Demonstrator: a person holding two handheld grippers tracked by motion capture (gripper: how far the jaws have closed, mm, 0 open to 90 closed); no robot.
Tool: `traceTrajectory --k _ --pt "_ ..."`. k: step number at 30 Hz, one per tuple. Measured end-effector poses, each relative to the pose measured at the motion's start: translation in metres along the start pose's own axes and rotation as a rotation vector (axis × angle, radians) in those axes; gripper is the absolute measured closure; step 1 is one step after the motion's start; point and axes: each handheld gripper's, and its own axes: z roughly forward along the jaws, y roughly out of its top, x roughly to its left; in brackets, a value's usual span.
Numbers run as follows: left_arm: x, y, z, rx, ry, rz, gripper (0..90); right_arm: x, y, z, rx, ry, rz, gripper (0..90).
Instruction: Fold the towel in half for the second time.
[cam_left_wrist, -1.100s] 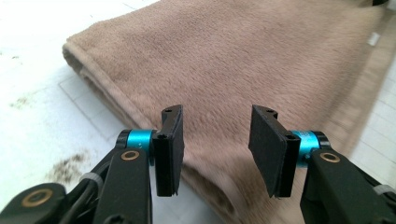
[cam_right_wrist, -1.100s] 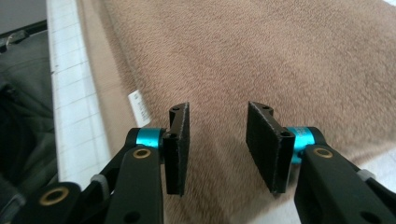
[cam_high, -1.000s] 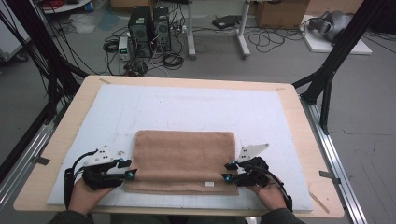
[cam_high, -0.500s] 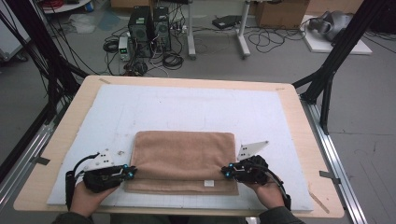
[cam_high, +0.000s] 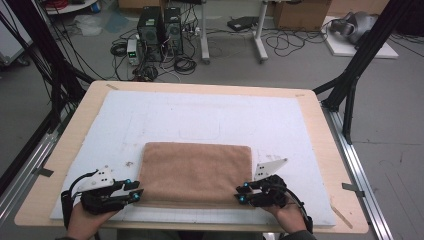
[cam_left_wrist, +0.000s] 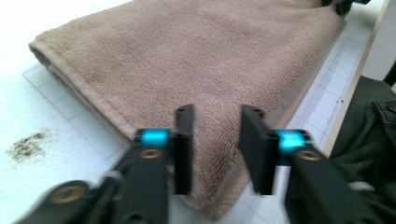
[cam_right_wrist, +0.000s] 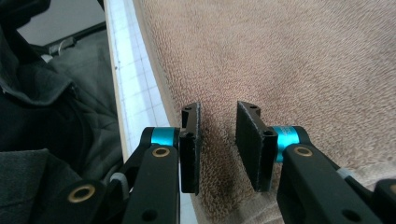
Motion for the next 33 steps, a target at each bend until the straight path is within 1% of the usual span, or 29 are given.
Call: traceTrajectory --k 1,2,3,4,6,7,8,9,10,11,13,14,15,18,20,22,23,24,25,26,27,28,29,31,32,33 --pt "-0.001 -0.002 0.003 0.014 0.004 -0.001 74.2 0.000 -0.002 0.002 0.011 -0.005 -0.002 70.9" --pt "-0.001 -0.005 0.006 0.039 0.008 0.003 76.4 0.001 -0.003 0.003 0.018 -0.010 -0.002 71.1" --pt "-0.001 -0.009 0.011 0.059 0.003 0.000 77.1 0.001 -0.006 0.004 0.026 -0.009 -0.003 71.0" --pt "-0.002 -0.013 0.013 0.078 -0.001 0.007 77.9 0.001 -0.009 0.004 0.022 -0.004 -0.001 70.9" --pt "-0.004 -0.017 0.014 0.062 0.008 0.012 77.7 0.000 -0.012 0.003 0.013 0.007 0.010 70.1" --pt "-0.003 -0.016 0.013 0.057 -0.002 -0.007 77.0 -0.001 -0.012 0.002 0.009 0.013 0.013 68.6" --pt "-0.001 -0.014 0.012 0.053 -0.013 -0.026 75.2 -0.001 -0.012 0.000 0.010 0.015 0.018 65.2" --pt "-0.001 -0.012 0.011 0.050 -0.015 -0.027 72.3 -0.002 -0.009 -0.002 0.005 0.002 0.011 60.7" --pt "0.000 -0.009 0.010 0.042 -0.007 -0.024 70.2 -0.002 -0.007 -0.004 -0.001 -0.007 0.018 58.2" --pt "0.002 -0.005 0.008 0.037 -0.002 -0.024 68.0 -0.004 -0.004 -0.008 -0.017 -0.021 0.017 56.4" --pt "0.005 0.005 0.006 0.013 0.012 -0.030 62.3 -0.011 0.003 -0.016 -0.044 -0.067 0.021 52.0" --pt "0.008 0.010 0.005 -0.003 0.018 -0.028 60.2 -0.014 0.005 -0.018 -0.046 -0.082 0.025 49.6" --pt "0.010 0.014 0.005 -0.021 0.031 -0.028 58.0 -0.020 0.010 -0.021 -0.049 -0.114 0.029 47.3" --pt "0.018 0.025 0.009 -0.051 0.082 -0.027 52.4 -0.037 0.022 -0.026 -0.065 -0.161 0.037 43.1" --pt "0.026 0.031 0.013 -0.073 0.114 -0.021 50.3 -0.047 0.029 -0.026 -0.061 -0.187 0.048 41.9" --pt "0.037 0.037 0.019 -0.069 0.146 -0.033 48.7 -0.059 0.038 -0.025 -0.061 -0.218 0.060 38.4" --pt "0.043 0.040 0.022 -0.064 0.160 -0.046 47.8 -0.065 0.042 -0.024 -0.068 -0.229 0.064 37.8" --pt "0.050 0.043 0.027 -0.070 0.167 -0.073 46.5 -0.071 0.045 -0.022 -0.064 -0.241 0.075 36.9" --pt "0.055 0.045 0.029 -0.075 0.174 -0.077 45.9 -0.078 0.048 -0.021 -0.070 -0.254 0.091 35.6" --pt "0.061 0.046 0.034 -0.075 0.190 -0.088 45.8 -0.081 0.049 -0.019 -0.077 -0.263 0.099 34.3" --pt "0.065 0.047 0.038 -0.069 0.195 -0.097 45.1 -0.087 0.050 -0.017 -0.080 -0.274 0.111 33.2" --pt "0.070 0.048 0.043 -0.039 0.209 -0.096 43.8 -0.090 0.050 -0.015 -0.083 -0.280 0.123 32.0" --pt "0.076 0.048 0.048 -0.020 0.220 -0.102 43.4 -0.094 0.049 -0.012 -0.083 -0.286 0.131 31.0" --pt "0.086 0.047 0.057 0.001 0.219 -0.129 43.4 -0.102 0.048 -0.005 -0.059 -0.293 0.148 29.5" --pt "0.091 0.046 0.062 0.008 0.217 -0.150 42.6 -0.105 0.047 -0.001 -0.043 -0.301 0.155 28.6" --pt "0.093 0.046 0.065 0.013 0.216 -0.161 41.1 -0.109 0.045 0.003 -0.027 -0.315 0.165 27.9"
